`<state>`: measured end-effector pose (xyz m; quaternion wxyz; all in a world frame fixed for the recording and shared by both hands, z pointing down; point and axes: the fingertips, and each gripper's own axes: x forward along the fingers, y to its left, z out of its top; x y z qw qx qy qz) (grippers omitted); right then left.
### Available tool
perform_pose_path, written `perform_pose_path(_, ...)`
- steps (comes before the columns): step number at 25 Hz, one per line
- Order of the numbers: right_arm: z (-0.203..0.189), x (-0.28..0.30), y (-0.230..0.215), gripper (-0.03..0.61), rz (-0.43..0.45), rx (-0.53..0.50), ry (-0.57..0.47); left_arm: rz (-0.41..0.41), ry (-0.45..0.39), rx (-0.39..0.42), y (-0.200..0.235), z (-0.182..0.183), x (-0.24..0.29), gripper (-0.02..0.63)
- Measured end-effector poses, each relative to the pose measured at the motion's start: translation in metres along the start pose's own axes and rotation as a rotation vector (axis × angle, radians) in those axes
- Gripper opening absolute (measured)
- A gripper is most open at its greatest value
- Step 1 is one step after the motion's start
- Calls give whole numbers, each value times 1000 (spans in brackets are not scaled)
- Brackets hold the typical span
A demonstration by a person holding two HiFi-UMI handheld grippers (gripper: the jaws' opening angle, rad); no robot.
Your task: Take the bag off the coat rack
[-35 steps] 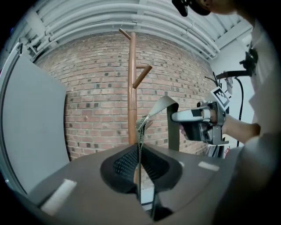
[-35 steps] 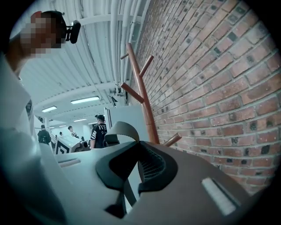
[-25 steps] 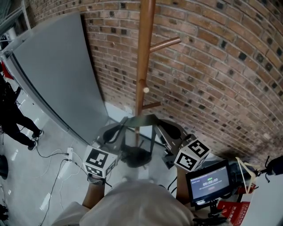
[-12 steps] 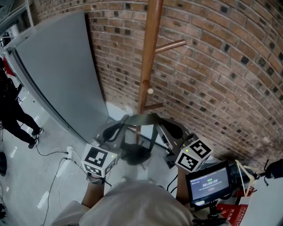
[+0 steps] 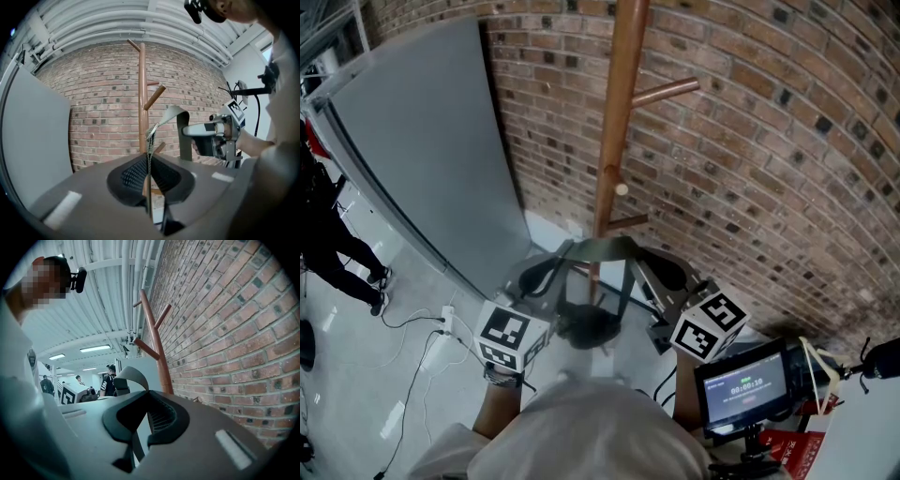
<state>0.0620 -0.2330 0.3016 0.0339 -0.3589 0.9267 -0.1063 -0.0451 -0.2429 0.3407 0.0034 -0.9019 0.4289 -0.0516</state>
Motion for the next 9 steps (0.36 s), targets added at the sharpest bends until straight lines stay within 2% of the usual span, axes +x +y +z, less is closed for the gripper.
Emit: perform_pose_path(9,-7,6,-1,6,-7,-10,26,-6,22,-5,1,-8,1,15)
